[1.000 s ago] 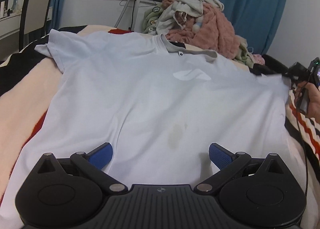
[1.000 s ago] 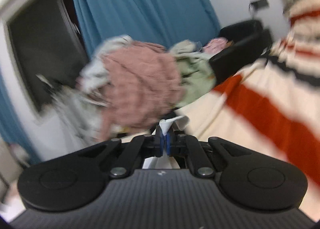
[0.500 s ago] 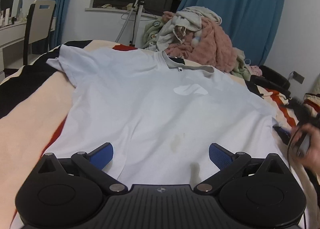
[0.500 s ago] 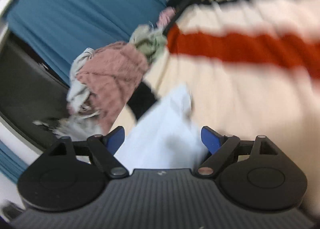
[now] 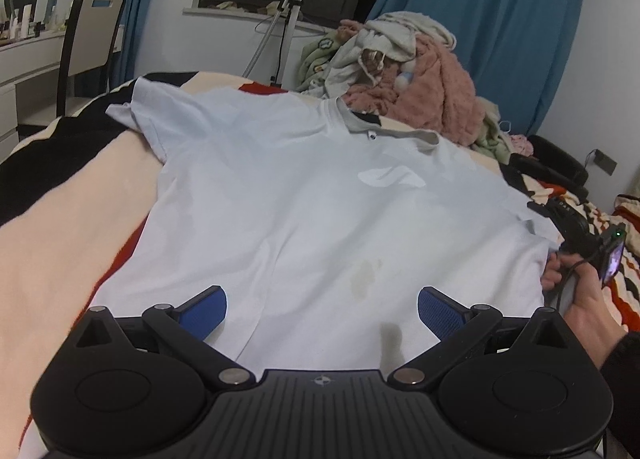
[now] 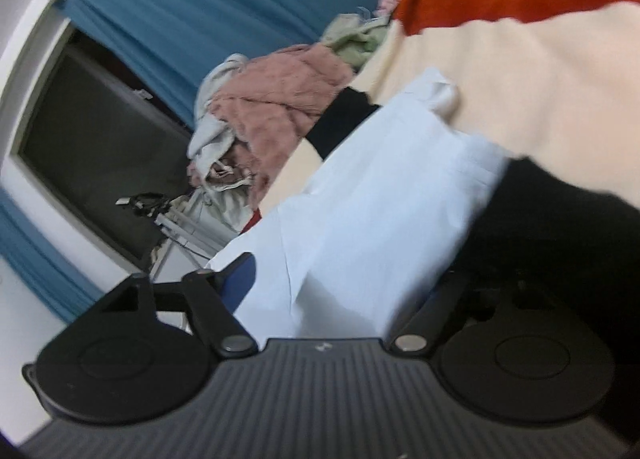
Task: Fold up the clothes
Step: 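Fold the held side over toward the shirt center, open right gripper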
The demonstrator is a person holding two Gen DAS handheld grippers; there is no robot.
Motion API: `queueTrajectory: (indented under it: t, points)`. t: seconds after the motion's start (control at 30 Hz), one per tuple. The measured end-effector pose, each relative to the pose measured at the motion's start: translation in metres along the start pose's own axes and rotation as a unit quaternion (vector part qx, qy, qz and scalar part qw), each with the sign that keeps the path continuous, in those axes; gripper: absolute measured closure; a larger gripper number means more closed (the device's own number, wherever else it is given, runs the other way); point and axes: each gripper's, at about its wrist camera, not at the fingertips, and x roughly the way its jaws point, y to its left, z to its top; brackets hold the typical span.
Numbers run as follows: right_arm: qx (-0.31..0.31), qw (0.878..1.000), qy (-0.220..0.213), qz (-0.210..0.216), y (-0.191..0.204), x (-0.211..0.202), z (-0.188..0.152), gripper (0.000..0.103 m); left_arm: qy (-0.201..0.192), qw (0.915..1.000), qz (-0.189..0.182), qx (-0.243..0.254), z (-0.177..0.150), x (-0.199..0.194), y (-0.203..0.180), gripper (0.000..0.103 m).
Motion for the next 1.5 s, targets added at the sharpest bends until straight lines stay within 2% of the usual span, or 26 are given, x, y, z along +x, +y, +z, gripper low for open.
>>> queueTrajectory:
  t: [0.17, 0.27, 0.33, 0.4, 0.53, 0.6, 0.67, 0.73, 0.77, 0.87, 0.93, 1.03, 1.13, 1.27, 1.4, 1.5]
  points:
    - [0.004, 0.999, -0.032, 0.017, -0.01, 0.031, 0.013, 0.035, 0.003, 0.9999, 0.017, 0.0, 0.001, 0.007, 0.0, 0.0]
    - [-0.018, 0.999, -0.041, 0.025, -0.008, 0.048, 0.02, 0.035, 0.004, 0.9995, 0.032, 0.002, 0.001, 0.013, 0.001, 0.0]
    - [-0.018, 0.998, -0.045, 0.037, -0.012, 0.058, 0.028, 0.04, 0.008, 0.999, 0.043, 0.004, 0.001, 0.019, 0.002, 0.0]
    - [-0.011, 0.998, -0.055, 0.036, -0.017, 0.063, 0.035, 0.058, 0.011, 0.9987, 0.049, 0.009, 0.0, 0.023, 0.002, 0.0]
    - [-0.019, 0.997, -0.062, 0.027, -0.02, 0.069, 0.042, 0.082, 0.009, 0.9988, 0.047, 0.013, 0.003, 0.021, 0.002, 0.0]
    - [-0.026, 0.998, -0.064, 0.011, -0.018, 0.067, 0.042, 0.09, -0.002, 0.9988, 0.046, 0.015, 0.007, 0.015, 0.002, 0.001]
    - [-0.036, 0.997, -0.063, -0.015, -0.015, 0.064, 0.042, 0.092, -0.007, 0.9986, 0.047, 0.023, 0.011, 0.012, 0.002, 0.0]
    - [-0.091, 0.992, -0.062, -0.068, 0.005, 0.058, 0.046, 0.095, -0.011, 0.998, 0.052, 0.035, 0.016, 0.008, 0.001, 0.0]
    - [-0.119, 0.986, -0.061, -0.095, 0.016, 0.055, 0.049, 0.097, -0.015, 0.9973, 0.058, 0.041, 0.018, 0.006, 0.002, 0.0]
    - [-0.191, 0.97, -0.074, -0.128, 0.063, 0.034, 0.065, 0.097, -0.035, 0.9966, 0.064, 0.039, 0.024, -0.006, 0.007, 0.001]
    - [-0.215, 0.964, -0.087, -0.128, 0.103, 0.017, 0.078, 0.098, -0.042, 0.9957, 0.073, 0.039, 0.03, -0.014, 0.011, 0.0]
    - [-0.307, 0.936, -0.095, -0.145, 0.176, 0.005, 0.082, 0.098, -0.052, 0.9951, 0.077, 0.034, 0.036, -0.028, 0.02, 0.0]
    - [-0.358, 0.916, -0.104, -0.148, 0.237, 0.001, 0.07, 0.098, -0.056, 0.9954, 0.074, 0.022, 0.041, -0.04, 0.033, 0.0]
    - [-0.442, 0.88, -0.099, -0.142, 0.313, 0.016, 0.014, 0.098, -0.061, 0.9952, 0.074, -0.019, 0.048, -0.049, 0.056, 0.0]
    - [-0.532, 0.836, -0.063, -0.119, 0.372, 0.047, -0.078, 0.098, -0.064, 0.9925, 0.086, -0.059, 0.057, -0.048, 0.081, 0.0]
    - [-0.578, 0.809, -0.023, -0.104, 0.392, 0.073, -0.15, 0.097, -0.072, 0.9897, 0.104, -0.067, 0.06, -0.045, 0.095, 0.0]
